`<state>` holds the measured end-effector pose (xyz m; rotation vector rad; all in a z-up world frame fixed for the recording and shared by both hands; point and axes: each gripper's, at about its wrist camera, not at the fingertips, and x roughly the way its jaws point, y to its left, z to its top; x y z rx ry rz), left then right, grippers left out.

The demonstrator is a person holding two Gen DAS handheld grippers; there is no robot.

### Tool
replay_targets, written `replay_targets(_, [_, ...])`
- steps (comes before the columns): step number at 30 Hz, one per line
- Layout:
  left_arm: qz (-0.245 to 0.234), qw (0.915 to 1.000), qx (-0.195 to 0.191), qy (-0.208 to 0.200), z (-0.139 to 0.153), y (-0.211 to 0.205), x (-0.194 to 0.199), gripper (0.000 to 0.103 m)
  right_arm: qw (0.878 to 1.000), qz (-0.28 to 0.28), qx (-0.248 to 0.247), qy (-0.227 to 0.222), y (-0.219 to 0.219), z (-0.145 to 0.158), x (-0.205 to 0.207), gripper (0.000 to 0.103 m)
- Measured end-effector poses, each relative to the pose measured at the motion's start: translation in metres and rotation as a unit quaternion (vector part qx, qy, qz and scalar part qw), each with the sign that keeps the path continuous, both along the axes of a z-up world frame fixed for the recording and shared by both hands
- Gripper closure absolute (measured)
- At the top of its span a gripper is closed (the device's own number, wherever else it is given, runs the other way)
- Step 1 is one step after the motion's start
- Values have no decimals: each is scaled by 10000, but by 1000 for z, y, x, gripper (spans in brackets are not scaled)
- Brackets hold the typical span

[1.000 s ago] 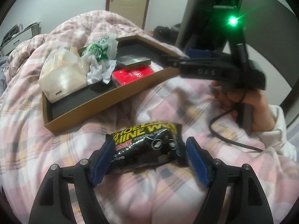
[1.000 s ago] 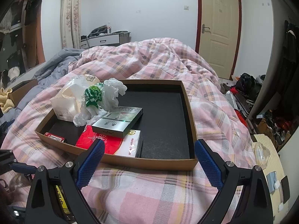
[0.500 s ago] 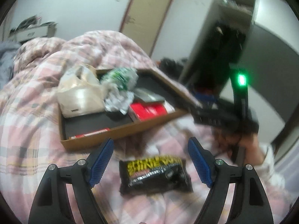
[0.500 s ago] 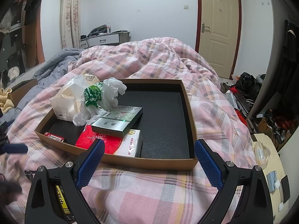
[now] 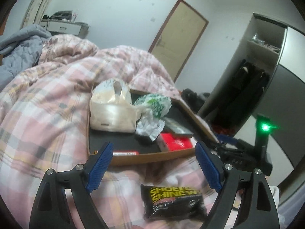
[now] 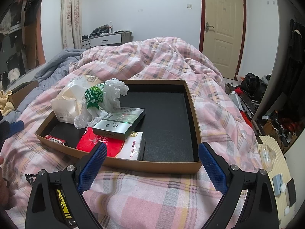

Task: Clean container
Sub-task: 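Move the right tool over the white-green box in the tray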

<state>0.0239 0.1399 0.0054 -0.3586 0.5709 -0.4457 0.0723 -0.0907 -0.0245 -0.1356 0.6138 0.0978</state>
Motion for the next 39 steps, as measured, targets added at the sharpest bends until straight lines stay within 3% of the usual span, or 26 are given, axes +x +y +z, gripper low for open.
replay_targets(4, [-4,9999,81,-67,-3,-3,-1,17,10000,-2,7,1,0,0,-1,7])
replay_targets(5, [9,9999,101,-99,-3,-4,-2,5,10000,0,6,0,0,0,-1,7])
replay_targets(6, [38,9998,103,-135,-2,-4,-3,0,10000,4,2,0,0,0,0,7])
replay_targets(11, [195,9991,84,-355,1,-2,-7,0,10000,-1,10,1,0,0,0,7])
replay_targets(24, [358,9991,-65,-236,-4,10,-6,0,10000,0,4,8,0,0,1,7])
replay_targets(39, [234,9970,525,-526,-1,-12,-14,0,10000,2,4,12,0,1,2,7])
